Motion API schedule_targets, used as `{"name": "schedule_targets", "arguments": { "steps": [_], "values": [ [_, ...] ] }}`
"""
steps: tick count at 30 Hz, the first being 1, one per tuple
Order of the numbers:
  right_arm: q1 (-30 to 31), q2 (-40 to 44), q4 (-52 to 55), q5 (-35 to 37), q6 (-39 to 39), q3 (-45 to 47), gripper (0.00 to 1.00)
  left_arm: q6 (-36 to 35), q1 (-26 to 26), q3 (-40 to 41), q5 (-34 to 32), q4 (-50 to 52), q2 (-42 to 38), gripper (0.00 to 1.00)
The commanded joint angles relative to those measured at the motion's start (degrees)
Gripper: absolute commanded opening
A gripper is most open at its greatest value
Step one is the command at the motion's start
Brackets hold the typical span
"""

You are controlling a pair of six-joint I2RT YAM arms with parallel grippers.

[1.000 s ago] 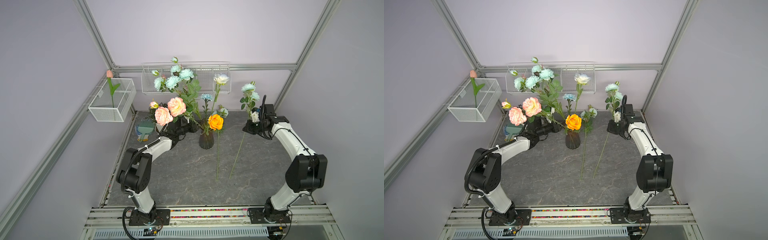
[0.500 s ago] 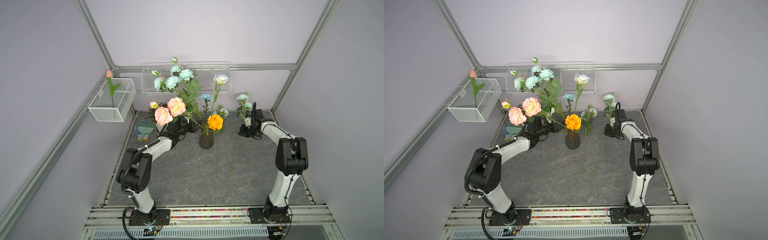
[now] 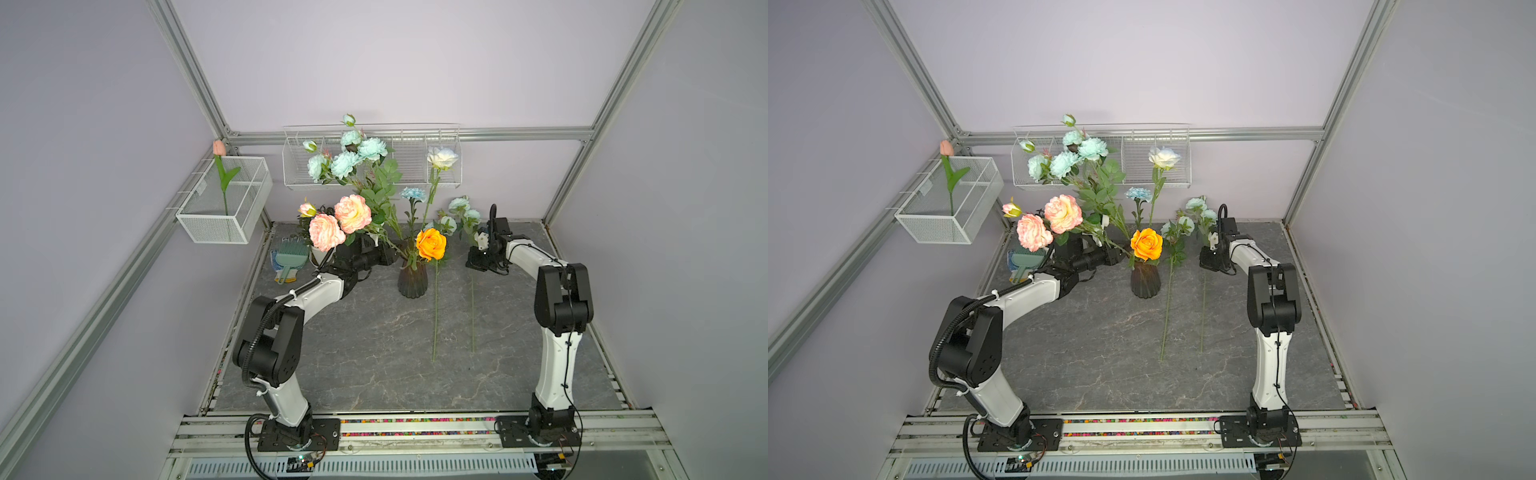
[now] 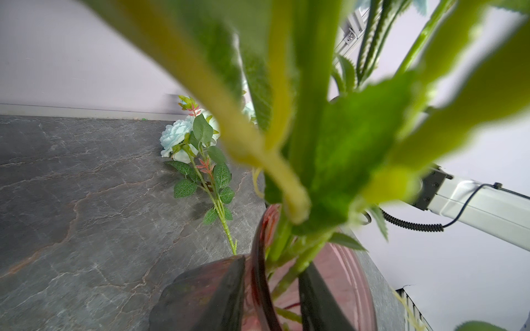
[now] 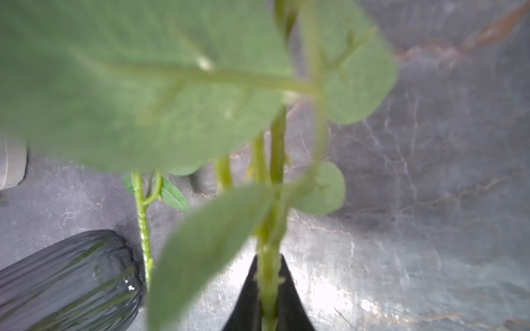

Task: Pick out blue flowers from the vase
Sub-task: Place the flower at the center of the board, then adjust the vase at the center of the board.

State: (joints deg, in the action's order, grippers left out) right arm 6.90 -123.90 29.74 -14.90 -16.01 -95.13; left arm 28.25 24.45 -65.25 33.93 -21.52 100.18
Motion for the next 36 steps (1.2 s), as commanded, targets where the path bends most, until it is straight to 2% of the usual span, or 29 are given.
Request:
{"name": "schedule_targets", "arguments": {
  "steps": [1, 10, 17, 22, 27, 32, 36],
  "values": [
    [0.0, -1.9, -0.5, 0.9, 1.0, -0.7, 0.20, -0.9, 0.3, 0.7, -0.4, 3.7, 1.0, 0.34],
    [0.0, -1.4, -1.1, 0.7, 0.5, -0.4, 0.32, -1.2, 0.3, 0.7, -0.4, 4.1, 0.5, 0.34],
    [0.0, 4.5, -2.0, 2.0, 1.2, 2.6, 0.37, -1.3, 0.3, 1.0, -0.4, 4.0, 0.2, 0.34],
    [0.0, 14.5, -5.6, 4.5, 3.1, 7.5, 0.46, -1.3, 0.3, 1.2, -0.5, 4.1, -0.1, 0.34],
    [0.0, 25.8, -9.1, 6.3, 4.4, 13.7, 0.48, -1.3, 0.3, 1.1, -0.4, 3.9, 0.0, 0.34],
    [0.7, 38.4, -19.2, 2.6, 3.3, 24.3, 0.50, -1.2, 0.3, 0.7, -0.1, 3.8, 0.6, 0.34],
    [3.9, 45.8, -25.5, -0.4, 4.6, 30.3, 0.50, -0.7, 0.3, 0.2, 1.1, 3.0, 1.4, 0.34]
  ]
}}
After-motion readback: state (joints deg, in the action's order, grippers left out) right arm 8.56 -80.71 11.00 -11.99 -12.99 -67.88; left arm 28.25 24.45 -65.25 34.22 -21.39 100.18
